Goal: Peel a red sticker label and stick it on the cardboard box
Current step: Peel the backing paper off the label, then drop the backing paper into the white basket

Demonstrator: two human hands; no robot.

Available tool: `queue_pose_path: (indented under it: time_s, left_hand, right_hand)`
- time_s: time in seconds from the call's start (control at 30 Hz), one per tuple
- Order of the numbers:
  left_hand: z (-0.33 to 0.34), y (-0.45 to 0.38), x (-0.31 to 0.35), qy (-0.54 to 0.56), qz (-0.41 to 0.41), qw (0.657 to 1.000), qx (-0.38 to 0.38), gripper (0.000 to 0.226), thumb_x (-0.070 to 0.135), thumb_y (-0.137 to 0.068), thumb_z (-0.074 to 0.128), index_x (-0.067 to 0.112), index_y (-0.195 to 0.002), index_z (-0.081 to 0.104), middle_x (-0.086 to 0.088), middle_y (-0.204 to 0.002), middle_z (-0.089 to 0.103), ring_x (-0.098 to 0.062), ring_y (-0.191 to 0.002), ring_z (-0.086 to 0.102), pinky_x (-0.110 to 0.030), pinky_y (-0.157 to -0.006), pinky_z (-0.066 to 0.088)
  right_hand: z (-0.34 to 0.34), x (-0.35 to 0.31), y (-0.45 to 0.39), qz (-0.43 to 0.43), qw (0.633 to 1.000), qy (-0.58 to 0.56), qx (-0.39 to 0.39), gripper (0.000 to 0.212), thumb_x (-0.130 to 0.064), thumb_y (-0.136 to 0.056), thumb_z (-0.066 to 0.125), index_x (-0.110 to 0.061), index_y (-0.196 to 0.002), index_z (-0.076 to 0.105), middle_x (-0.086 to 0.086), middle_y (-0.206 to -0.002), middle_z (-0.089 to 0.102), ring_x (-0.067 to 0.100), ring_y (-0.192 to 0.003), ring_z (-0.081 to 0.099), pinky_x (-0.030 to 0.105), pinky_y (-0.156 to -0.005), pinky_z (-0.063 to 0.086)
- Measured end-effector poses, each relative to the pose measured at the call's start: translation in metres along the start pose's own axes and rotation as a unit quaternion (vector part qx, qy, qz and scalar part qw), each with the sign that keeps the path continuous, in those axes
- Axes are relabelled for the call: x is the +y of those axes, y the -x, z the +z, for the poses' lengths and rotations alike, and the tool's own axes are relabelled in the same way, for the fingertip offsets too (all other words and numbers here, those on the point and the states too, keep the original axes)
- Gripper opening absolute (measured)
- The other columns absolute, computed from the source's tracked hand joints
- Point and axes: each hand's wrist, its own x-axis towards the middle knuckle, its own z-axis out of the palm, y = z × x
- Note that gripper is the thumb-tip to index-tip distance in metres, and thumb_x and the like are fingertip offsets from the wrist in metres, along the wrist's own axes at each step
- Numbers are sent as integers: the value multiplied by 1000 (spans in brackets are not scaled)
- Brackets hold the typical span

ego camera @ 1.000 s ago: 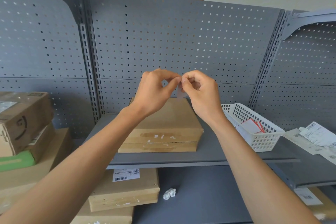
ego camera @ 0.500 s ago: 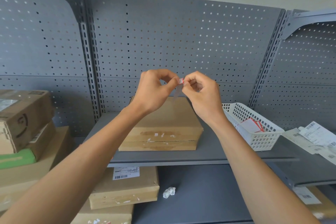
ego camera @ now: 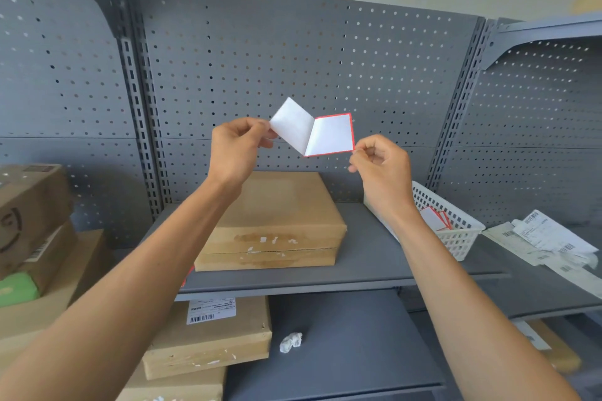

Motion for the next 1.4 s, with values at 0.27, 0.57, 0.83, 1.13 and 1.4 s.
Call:
queue_pose_path:
  time_s: [0.27, 0.57, 0.83, 1.13, 1.4]
  left_hand:
    - [3, -5, -2, 40, -20, 998, 49, 25, 20, -97, 60, 17, -76, 73, 0, -94, 79, -9, -76, 70, -25, -69, 44]
    - [47, 0, 1, 41, -10, 999, 11, 27, 19, -96, 60, 17, -72, 72, 1, -85, 77, -10, -76, 70, -22, -63, 42]
    - [101, 16, 0, 44, -4, 997, -59, 24, 19, -95, 60, 19, -76, 75, 7, -80, 76, -9, -76, 69, -16, -64, 45]
    - [124, 22, -4, 41, -3, 996, -79, 23, 17, -96, 61, 16, -80, 77, 7, -78, 76, -9, -71, 68, -24, -75, 50]
    - [126, 24, -7, 39, 4, 996, -84, 24, 17, -95, 61, 20, -77, 76, 6, -81, 78, -10, -73, 69, -19, -75, 49]
  right_hand:
    - [-27, 12, -4, 39, 998, 14, 44, 14, 0, -85, 59, -11, -78, 63, 5, -74, 65, 18, -64, 64, 7, -53, 42]
    - [-78, 36, -7, 59, 986, 119, 102, 11, -10, -83, 62, -17, -75, 65, -2, -72, 68, 17, -71, 65, 26, -65, 47]
    - [-131, 70, 4, 83, 944, 311, 64, 16, -13, -92, 56, -16, -83, 69, -4, -77, 72, 23, -80, 69, 40, -77, 57]
    - [-156, 87, 14, 168, 895, 413, 27, 23, -19, -88, 64, -26, -67, 72, -11, -82, 67, 29, -111, 58, 45, -96, 38]
    - [-162, 81, 16, 151, 880, 449, 46, 20, -12, -88, 64, -24, -79, 76, -7, -94, 75, 28, -113, 56, 43, -89, 34]
